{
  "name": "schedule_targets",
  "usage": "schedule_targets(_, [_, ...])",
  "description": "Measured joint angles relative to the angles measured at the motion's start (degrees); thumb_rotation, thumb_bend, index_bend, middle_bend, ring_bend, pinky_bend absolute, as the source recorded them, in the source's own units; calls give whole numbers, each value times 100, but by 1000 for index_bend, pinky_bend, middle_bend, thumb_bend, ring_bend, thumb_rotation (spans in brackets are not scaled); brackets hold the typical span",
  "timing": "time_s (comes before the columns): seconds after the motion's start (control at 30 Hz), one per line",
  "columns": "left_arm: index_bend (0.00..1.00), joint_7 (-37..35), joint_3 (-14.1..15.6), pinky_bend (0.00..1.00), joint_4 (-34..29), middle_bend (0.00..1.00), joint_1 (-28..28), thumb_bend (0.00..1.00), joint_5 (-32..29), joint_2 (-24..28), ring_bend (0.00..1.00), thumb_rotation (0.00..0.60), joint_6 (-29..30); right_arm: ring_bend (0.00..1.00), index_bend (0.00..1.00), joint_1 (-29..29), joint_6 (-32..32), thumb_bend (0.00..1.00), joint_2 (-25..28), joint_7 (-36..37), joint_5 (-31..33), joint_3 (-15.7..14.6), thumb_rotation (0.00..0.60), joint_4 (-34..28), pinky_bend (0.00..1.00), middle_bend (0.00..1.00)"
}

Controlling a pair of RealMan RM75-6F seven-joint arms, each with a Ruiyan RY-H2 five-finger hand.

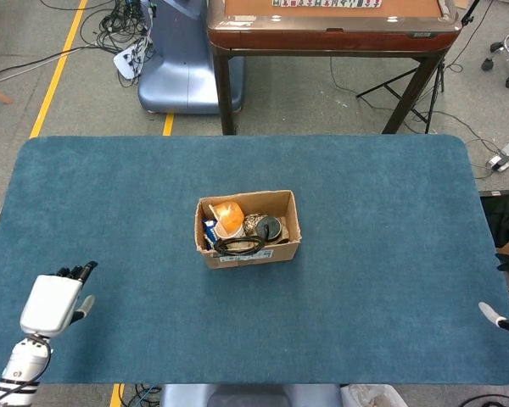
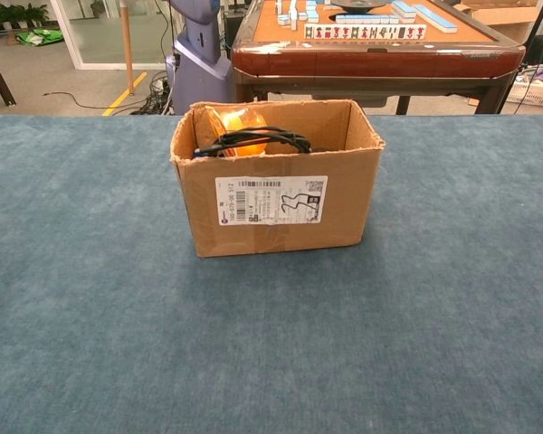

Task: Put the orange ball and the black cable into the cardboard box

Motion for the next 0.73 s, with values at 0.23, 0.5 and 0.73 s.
schedule_targets(0.23, [270, -809, -22, 629, 787, 437, 476, 256, 318, -208, 461, 600, 316, 298, 265, 226, -415, 98, -119, -160, 189, 43, 600, 90, 287, 371])
schedule_targets(0.5, [277, -1407, -118, 625, 1245, 419, 788, 256, 374, -283, 450, 600, 323, 298, 265, 526, -869, 98, -189, -291, 254, 53, 600, 144, 287, 371])
schedule_targets(0.73, [278, -1425, -361, 625, 1367, 418, 914, 256, 271, -289, 449, 600, 117, 298, 265, 679, -1201, 97, -209, -305, 328, 17, 600, 182, 287, 371])
